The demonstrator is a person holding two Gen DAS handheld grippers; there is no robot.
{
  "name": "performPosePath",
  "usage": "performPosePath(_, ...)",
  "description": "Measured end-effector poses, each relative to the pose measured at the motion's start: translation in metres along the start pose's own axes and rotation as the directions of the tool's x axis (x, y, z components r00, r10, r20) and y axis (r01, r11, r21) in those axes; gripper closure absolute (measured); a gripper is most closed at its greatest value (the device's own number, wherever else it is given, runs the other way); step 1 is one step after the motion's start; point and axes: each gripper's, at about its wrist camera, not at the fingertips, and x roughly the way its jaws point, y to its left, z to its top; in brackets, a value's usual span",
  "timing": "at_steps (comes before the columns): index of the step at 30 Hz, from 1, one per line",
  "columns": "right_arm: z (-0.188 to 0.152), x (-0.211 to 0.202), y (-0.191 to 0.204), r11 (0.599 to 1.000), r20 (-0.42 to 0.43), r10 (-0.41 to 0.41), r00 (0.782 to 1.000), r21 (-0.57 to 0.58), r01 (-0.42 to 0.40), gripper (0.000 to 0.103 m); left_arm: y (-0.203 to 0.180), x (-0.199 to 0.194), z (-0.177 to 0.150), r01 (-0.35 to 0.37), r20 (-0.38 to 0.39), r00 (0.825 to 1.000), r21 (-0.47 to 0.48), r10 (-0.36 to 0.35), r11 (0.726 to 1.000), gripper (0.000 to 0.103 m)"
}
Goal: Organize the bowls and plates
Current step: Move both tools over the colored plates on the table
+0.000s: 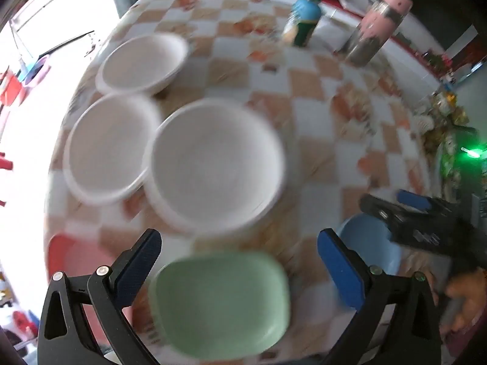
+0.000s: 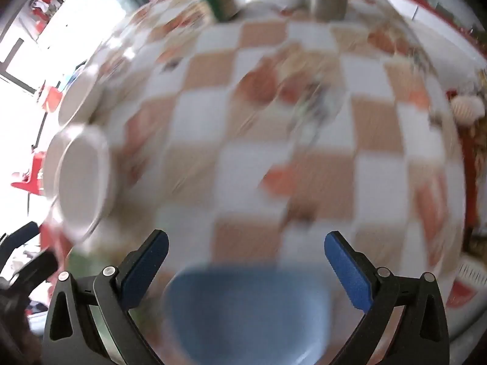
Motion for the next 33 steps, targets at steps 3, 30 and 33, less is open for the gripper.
performPosePath(3,-0.028,0.000,0.039,0.999,-0.049,0.035,0.998,0.011,-0.034,0.000,0.020,-0.007,-0.021,-0.067,-0.047,0.997,-0.008,0.067,0.998,0.000)
performPosePath(30,-0.075,0.048,0.145,0.996,-0.203,0.089,0.975,0.017,-0.087,0.000,0.093,-0.008,-0.065,-0.220,-0.239,0.946,0.030,0.220,0.975,0.000)
performPosePath(33,-0.075,0.056,0.152,0.996,-0.212,0.089,0.973,0.003,-0.090,0.000,0.091,-0.013,-0.062,-0.248,-0.235,0.939,0.042,0.251,0.968,0.000)
